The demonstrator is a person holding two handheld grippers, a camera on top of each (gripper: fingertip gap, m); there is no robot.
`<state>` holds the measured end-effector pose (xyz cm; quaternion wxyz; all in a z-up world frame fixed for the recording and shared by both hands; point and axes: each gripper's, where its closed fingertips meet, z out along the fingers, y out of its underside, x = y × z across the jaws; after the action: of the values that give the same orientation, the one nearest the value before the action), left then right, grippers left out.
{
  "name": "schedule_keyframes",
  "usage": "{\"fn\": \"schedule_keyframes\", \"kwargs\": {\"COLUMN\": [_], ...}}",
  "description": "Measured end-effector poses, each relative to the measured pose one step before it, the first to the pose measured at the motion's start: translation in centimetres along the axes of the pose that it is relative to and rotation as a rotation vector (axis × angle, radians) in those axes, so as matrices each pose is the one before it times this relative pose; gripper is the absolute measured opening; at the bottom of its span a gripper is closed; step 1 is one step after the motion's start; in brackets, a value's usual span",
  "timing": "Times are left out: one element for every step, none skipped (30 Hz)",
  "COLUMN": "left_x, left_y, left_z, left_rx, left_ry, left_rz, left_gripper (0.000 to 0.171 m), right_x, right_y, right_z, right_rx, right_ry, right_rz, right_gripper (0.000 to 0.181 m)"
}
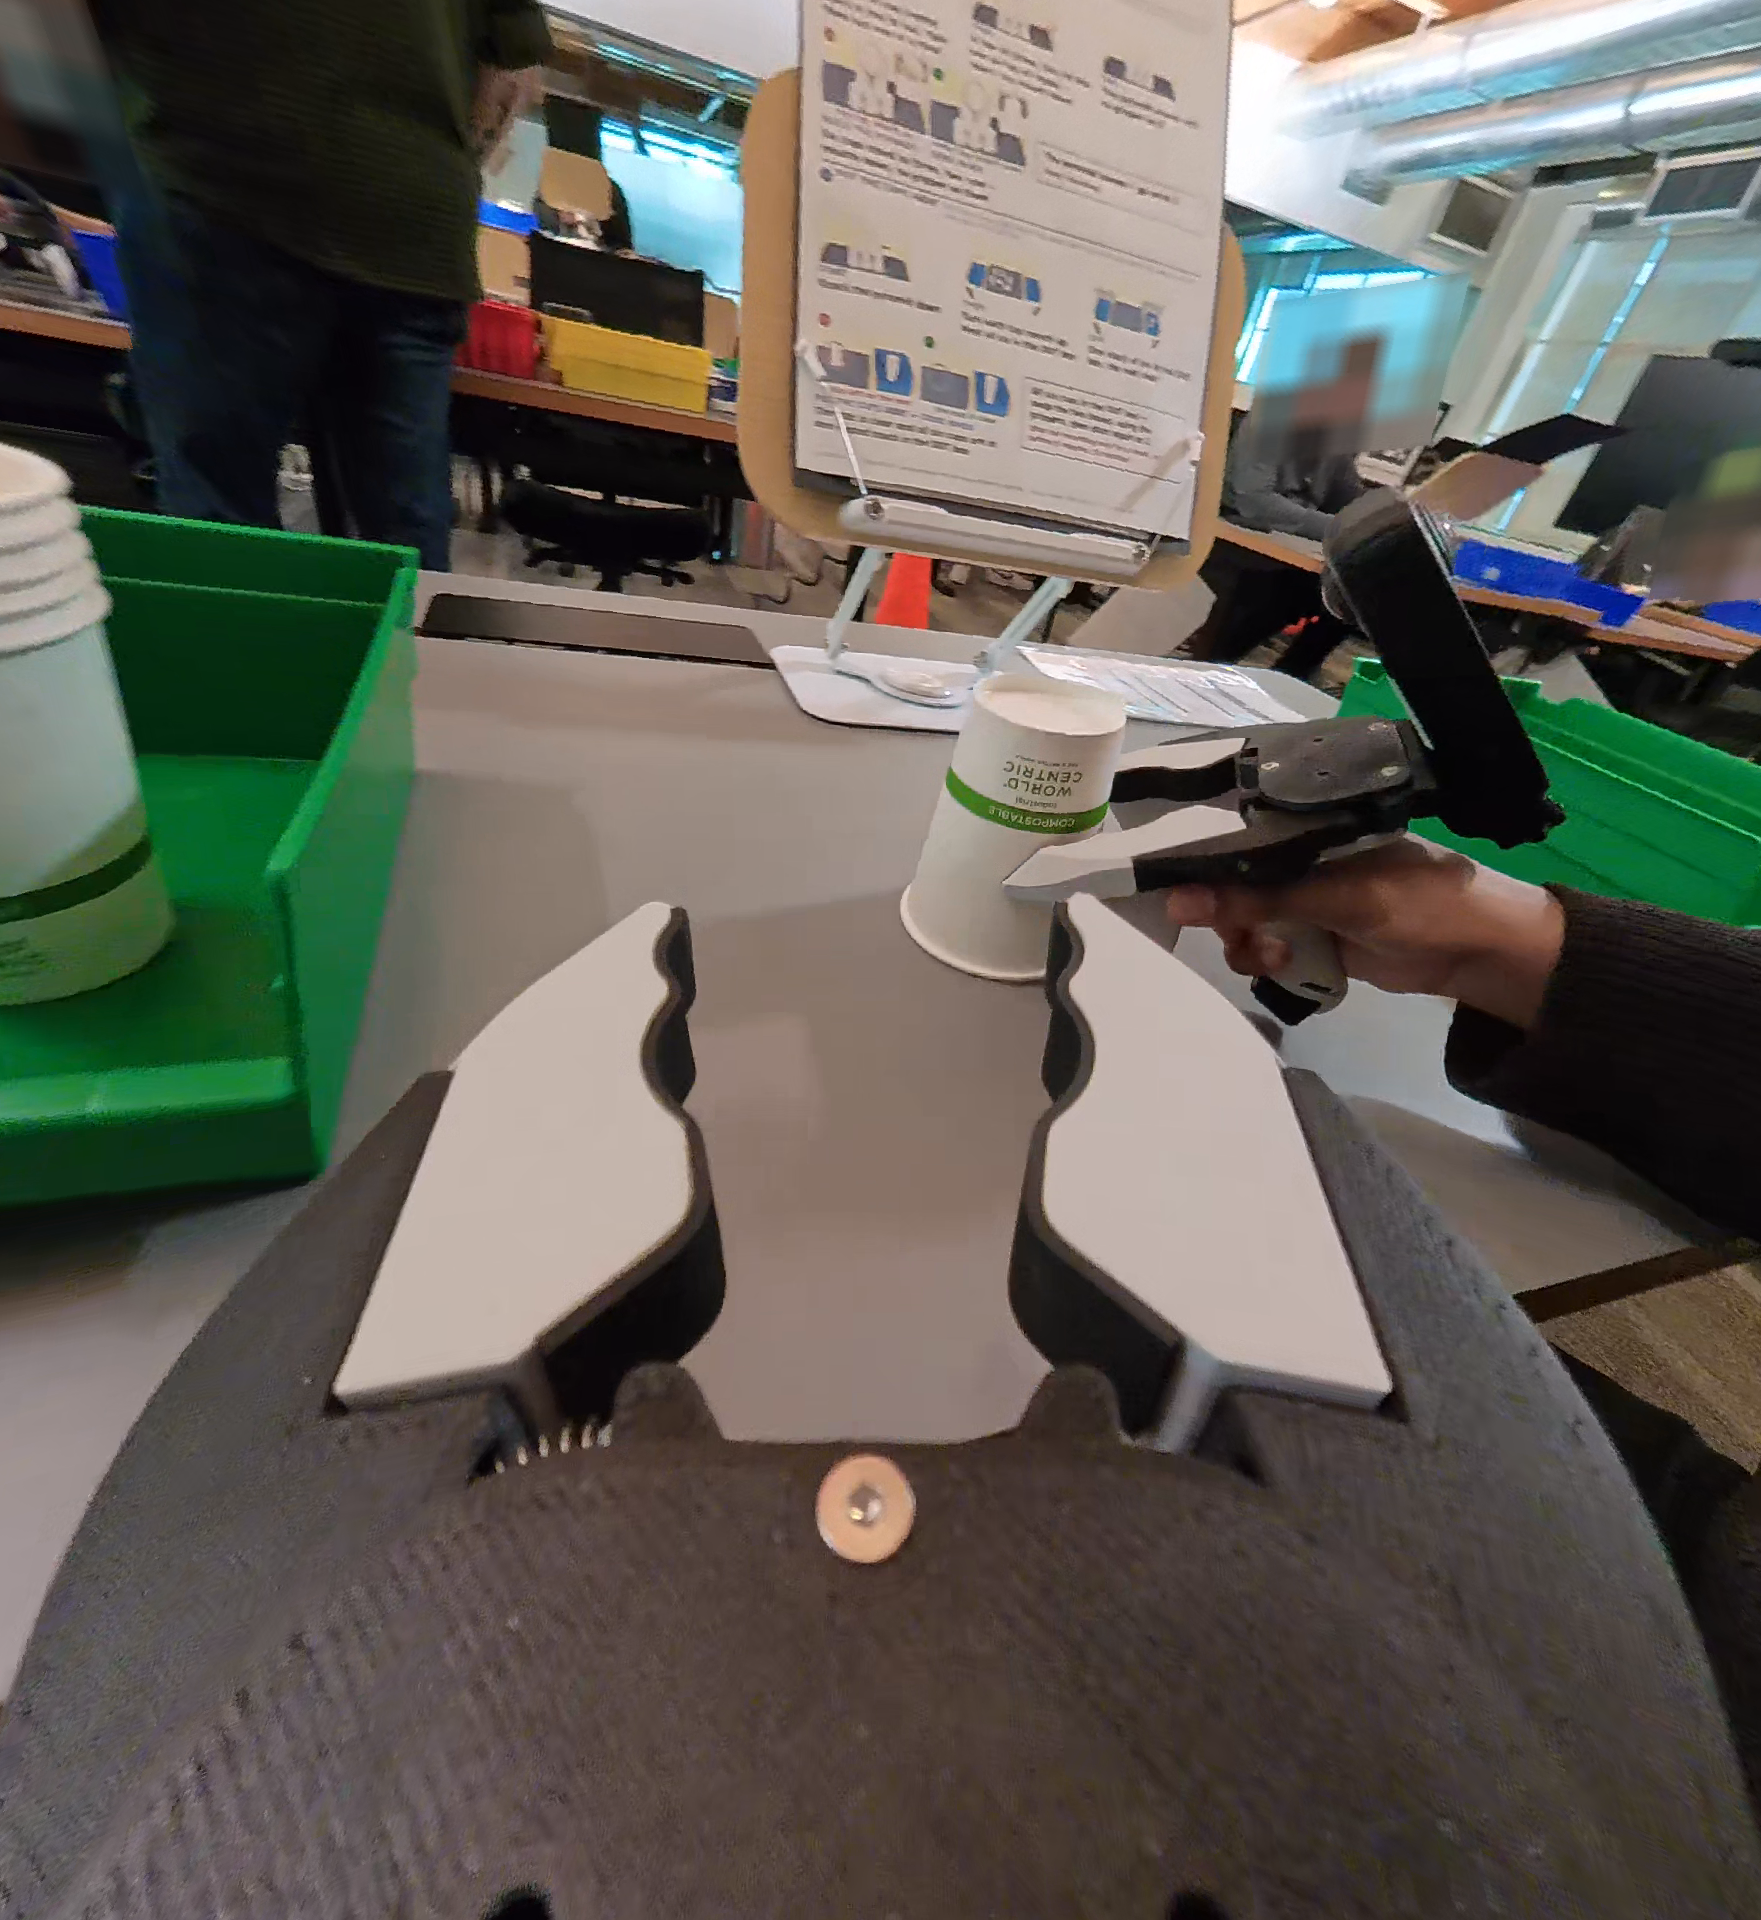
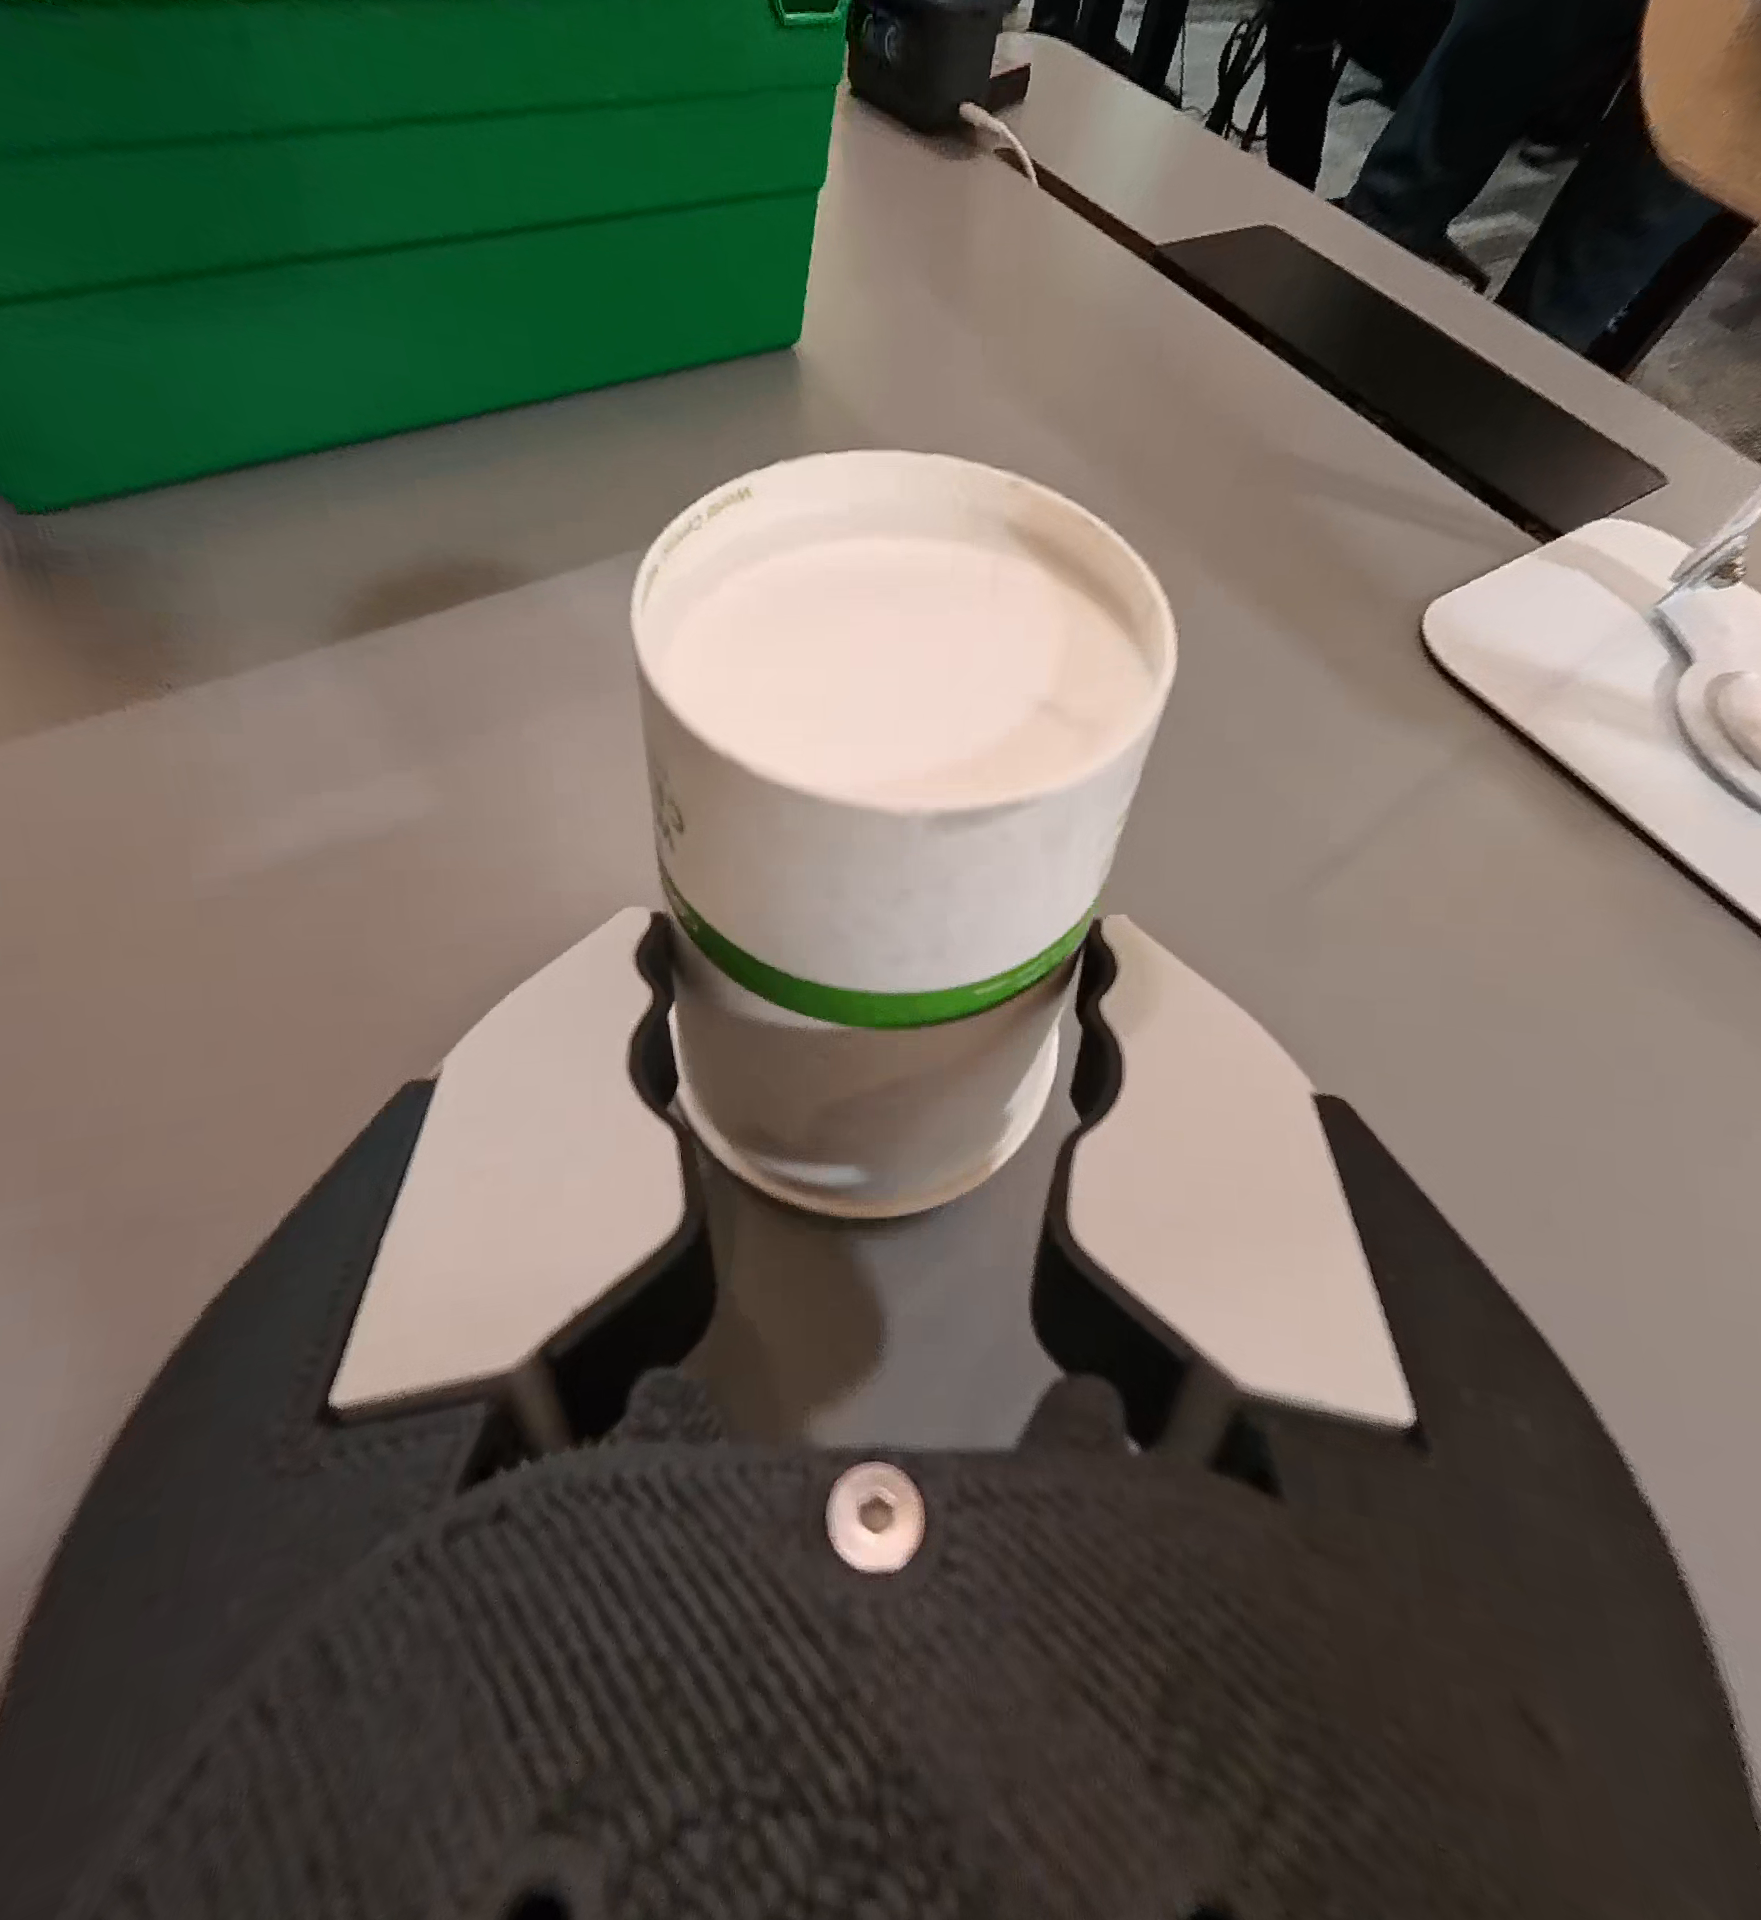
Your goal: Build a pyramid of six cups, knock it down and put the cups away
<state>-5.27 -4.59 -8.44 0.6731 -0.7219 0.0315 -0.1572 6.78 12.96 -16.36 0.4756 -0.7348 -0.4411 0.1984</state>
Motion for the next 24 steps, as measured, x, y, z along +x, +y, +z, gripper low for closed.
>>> {"fn": "schedule_keyframes", "kwargs": {"left_x": [-0.216,-0.182,-0.158,-0.135,-0.090,-0.080,-0.055,-0.046,-0.025,-0.017,-0.009,-0.003,0.012,0.043,0.059,0.063,0.044,0.029,0.015,0.011,-0.007,-0.007,-0.007,-0.015], "left_y": [-0.027,-0.016,-0.008,-0.003,0.009,0.024,0.015,0.010,0.003,-0.005,0.004,0.031,0.087,0.096,0.068,0.039,0.024,0.032,0.048,0.026,0.007,-0.013,0.000,-0.002], "left_z": [-0.429,-0.370,-0.322,-0.272,-0.228,-0.190,-0.148,-0.108,-0.058,-0.019,0.029,0.067,0.093,0.098,0.091,0.080,0.082,0.065,0.066,0.050,0.045,0.029,0.030,0.026], "left_rx": [0.00329,0.00236,0.00157,0.00105,0.00043,-0.00013,-0.00017,-0.00003,0.00016,0.00042,0.00017,-0.00148,-0.00371,-0.00496,-0.00436,-0.00240,-0.00105,-0.00177,-0.00252,-0.00163,-0.00033,0.00054,0.00035,-0.00020], "left_ry": [-0.0152,-0.0133,-0.0115,-0.0098,-0.0079,-0.0064,-0.0054,-0.0044,-0.0025,-0.0008,0.0003,0.0014,0.0026,0.0036,0.0046,0.0035,0.0019,0.0015,0.0019,0.0012,0.0007,0.0008,0.0002,-0.0004], "left_rz": [-0.0006,-0.0007,-0.0006,-0.0001,0.0009,0.0019,0.0020,0.0013,0.0006,0.0000,-0.0005,-0.0010,-0.0012,-0.0012,-0.0009,0.0002,0.0015,0.0019,0.0012,0.0000,-0.0008,-0.0011,-0.0010,-0.0007], "left_gripper": [0.066,0.066,0.066,0.066,0.066,0.066,0.066,0.066,0.066,0.066,0.066,0.066,0.066,0.066,0.066,0.066,0.066,0.067,0.067,0.067,0.067,0.067,0.067,0.067], "right_x": [0.080,0.114,0.174,0.185,0.177,0.104,0.019,-0.001,-0.018,-0.016,-0.024,-0.017,-0.008,0.005,0.021,0.039,0.015,0.005,0.027,0.047,0.018,0.020,0.051,0.053], "right_y": [-0.132,-0.146,-0.124,-0.090,-0.068,-0.034,-0.016,0.007,0.002,0.012,0.017,0.003,0.016,0.019,0.020,0.036,0.047,0.049,0.054,0.046,0.036,0.024,0.015,0.016], "right_z": [0.343,0.273,0.205,0.174,0.141,0.120,0.082,0.055,0.012,-0.016,-0.045,-0.043,-0.035,-0.004,0.010,0.009,-0.003,-0.015,-0.014,-0.023,-0.038,-0.021,-0.026,-0.018], "right_rx": [-0.0009,0.0004,-0.0003,-0.0006,-0.0005,-0.0011,-0.0022,-0.0026,-0.0019,-0.0009,-0.0003,0.0000,0.0000,0.0012,0.0024,0.0013,-0.0005,-0.0014,-0.0024,-0.0025,-0.0012,0.0000,0.0001,-0.0007], "right_ry": [-0.0001,0.0038,0.0071,0.0078,0.0065,0.0008,-0.0037,-0.0031,-0.0012,0.0006,0.0016,0.0011,0.0007,-0.0001,-0.0012,-0.0017,-0.0036,-0.0049,-0.0019,-0.0001,-0.0002,0.0013,0.0033,0.0038], "right_rz": [-0.0023,-0.0046,-0.0046,-0.0034,-0.0009,0.0028,0.0058,0.0057,0.0025,-0.0008,-0.0031,-0.0035,-0.0007,0.0030,0.0053,0.0083,0.0096,0.0088,0.0084,0.0060,0.0022,0.0005,0.0000,-0.0009], "right_gripper": [0.076,0.076,0.076,0.076,0.076,0.076,0.076,0.076,0.076,0.076,0.076,0.076,0.076,0.076,0.076,0.076,0.076,0.076,0.076,0.076,0.076,0.076,0.077,0.077]}}
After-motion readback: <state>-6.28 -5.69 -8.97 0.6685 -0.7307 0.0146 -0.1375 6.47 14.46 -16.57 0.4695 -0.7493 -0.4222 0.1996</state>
